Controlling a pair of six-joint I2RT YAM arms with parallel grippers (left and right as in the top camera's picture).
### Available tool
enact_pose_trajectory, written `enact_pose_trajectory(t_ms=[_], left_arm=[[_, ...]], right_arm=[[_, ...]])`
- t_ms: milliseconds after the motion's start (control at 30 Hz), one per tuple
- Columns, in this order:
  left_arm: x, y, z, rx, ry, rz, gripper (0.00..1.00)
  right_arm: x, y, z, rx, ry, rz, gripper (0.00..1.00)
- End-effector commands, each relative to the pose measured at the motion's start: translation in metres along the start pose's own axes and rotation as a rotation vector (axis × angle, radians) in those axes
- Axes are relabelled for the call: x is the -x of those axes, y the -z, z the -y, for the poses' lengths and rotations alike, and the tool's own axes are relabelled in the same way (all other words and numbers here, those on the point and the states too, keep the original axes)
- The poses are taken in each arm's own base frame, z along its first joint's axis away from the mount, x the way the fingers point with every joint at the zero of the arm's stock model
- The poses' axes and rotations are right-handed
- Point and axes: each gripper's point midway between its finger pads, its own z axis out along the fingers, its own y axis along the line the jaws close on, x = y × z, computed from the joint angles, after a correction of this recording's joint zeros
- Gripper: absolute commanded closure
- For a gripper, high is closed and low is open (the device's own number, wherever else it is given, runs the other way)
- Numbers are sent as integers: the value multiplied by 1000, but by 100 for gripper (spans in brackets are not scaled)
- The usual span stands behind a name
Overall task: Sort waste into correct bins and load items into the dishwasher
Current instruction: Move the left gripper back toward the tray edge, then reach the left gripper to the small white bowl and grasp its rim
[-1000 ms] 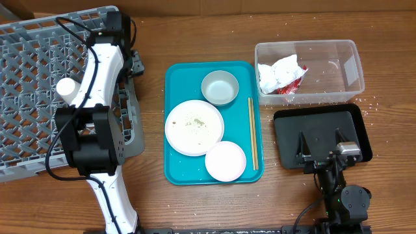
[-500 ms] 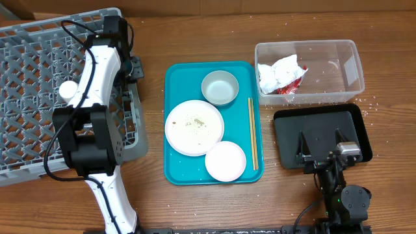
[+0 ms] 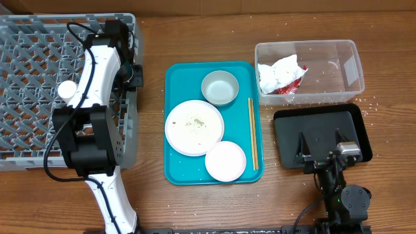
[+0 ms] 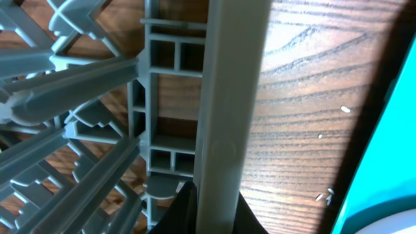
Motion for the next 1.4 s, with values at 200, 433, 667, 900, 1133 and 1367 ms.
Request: enact_pose_trajectory(t_ms=[200,433,667,900,1133,1367], left_arm=[[-12,-2,1,39,-11,-53,63],[-2,41,-1,33,3,-28,41],[23,110,20,-76,-7,107,41],[17,150,117,-462,-177,145,53],[9,137,202,-483,-370,204,46],[-19,100,276,-453,-551,232,46]], right_arm=[[-2,0,-1,1,4,3,0],[-2,0,-1,1,4,3,0],[-2,0,-1,1,4,3,0],[-2,0,-1,1,4,3,0],[-2,0,-1,1,4,3,0],[-2,0,-1,1,4,3,0]])
